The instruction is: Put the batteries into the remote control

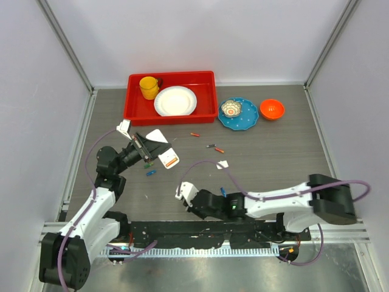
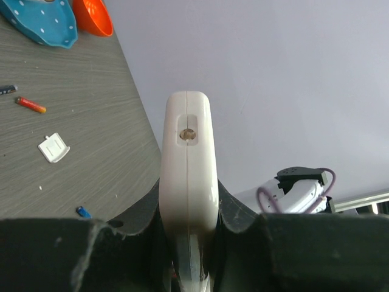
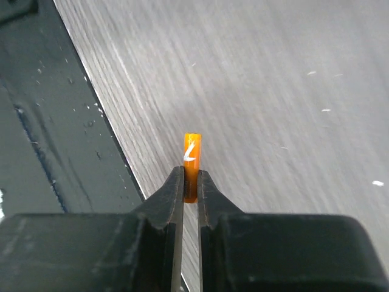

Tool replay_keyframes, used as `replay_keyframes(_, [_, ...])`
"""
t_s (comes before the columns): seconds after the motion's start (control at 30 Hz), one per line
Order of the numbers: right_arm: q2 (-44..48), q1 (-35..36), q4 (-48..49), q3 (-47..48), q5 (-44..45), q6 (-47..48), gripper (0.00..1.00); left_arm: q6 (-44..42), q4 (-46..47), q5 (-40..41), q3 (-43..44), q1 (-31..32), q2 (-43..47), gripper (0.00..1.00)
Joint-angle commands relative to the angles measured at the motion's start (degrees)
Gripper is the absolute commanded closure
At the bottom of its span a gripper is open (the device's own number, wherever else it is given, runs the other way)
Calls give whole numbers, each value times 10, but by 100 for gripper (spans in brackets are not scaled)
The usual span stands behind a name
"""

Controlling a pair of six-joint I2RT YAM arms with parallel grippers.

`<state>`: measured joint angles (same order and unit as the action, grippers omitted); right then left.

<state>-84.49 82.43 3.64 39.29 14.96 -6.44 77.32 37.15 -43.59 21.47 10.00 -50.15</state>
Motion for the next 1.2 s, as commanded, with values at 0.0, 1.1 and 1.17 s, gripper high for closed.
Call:
replay_keyframes(0.0, [113, 3, -64, 1, 80, -5, 99, -15, 42, -18, 5, -3, -10, 100])
replay_keyframes(1.1, [141, -9, -598, 371, 14, 173, 99, -204, -211, -161, 135, 187, -164, 100])
replay_keyframes(1.17, [137, -6, -594, 371, 22, 174, 99, -204, -212, -162, 135, 194, -168, 100])
